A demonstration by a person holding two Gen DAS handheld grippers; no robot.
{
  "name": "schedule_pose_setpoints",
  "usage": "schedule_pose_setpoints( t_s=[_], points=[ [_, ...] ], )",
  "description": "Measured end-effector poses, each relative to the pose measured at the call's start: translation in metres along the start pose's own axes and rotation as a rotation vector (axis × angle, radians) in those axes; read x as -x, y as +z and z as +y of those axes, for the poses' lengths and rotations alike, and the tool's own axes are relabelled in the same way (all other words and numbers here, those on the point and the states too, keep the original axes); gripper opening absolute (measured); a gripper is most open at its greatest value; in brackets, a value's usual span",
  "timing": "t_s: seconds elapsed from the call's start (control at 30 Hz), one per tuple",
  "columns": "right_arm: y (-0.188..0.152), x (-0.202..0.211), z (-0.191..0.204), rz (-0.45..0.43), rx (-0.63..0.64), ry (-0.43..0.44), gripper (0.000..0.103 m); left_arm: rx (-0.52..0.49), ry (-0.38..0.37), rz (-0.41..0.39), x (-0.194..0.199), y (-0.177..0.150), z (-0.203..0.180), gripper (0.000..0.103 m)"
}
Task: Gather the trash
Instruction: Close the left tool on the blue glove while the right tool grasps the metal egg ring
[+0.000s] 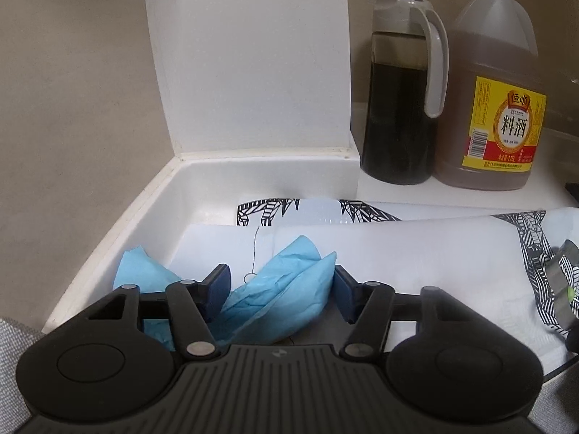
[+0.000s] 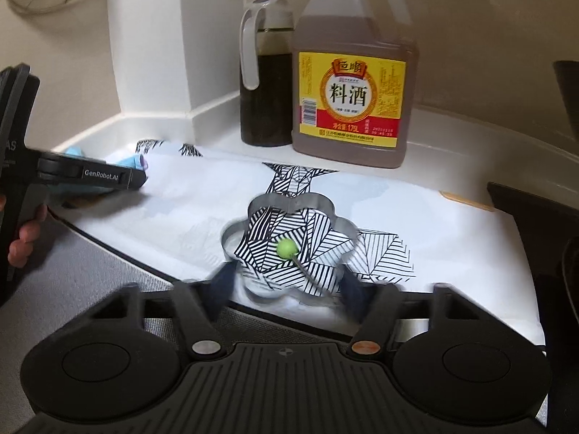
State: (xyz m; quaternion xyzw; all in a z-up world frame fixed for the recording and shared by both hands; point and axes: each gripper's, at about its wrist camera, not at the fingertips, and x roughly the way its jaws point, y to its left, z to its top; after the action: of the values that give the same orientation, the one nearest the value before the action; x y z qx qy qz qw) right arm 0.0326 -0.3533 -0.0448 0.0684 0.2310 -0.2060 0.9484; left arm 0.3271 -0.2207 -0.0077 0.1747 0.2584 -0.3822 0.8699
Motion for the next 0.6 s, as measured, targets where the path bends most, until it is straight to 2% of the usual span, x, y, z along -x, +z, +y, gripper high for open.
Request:
schedule_pose_setpoints(
  t_s=[0.1,0.13,0.3,0.43,0.6],
  points=[
    [0.0,0.001,0.0,-0.008,-0.003,0.003,0.06,-0.016,0.004,-0.02,0.003,0.0,-0.003,0.056],
    [-0.001,0.002,0.0,-0.013,-0.005,0.003,0.06,-0.024,0.001,-0.023,0.003,-0.001,-0.004,0.043],
    [-0.001,0.003,-0.003,-0.032,-0.02,0.003,0.06,-0.025,-0.006,-0.025,0.003,-0.001,-0.004,0.042],
    [-0.001,0.003,-0.004,-0.042,-0.027,0.003,0.06,-0.01,-0.004,-0.034,0.005,0.0,-0.003,0.036],
    [0.0,0.01,-0.005,-0.086,-0.04,0.017,0.06,0.093,-0.058,-0.075,0.015,0.006,0.013,0.02]
  ],
)
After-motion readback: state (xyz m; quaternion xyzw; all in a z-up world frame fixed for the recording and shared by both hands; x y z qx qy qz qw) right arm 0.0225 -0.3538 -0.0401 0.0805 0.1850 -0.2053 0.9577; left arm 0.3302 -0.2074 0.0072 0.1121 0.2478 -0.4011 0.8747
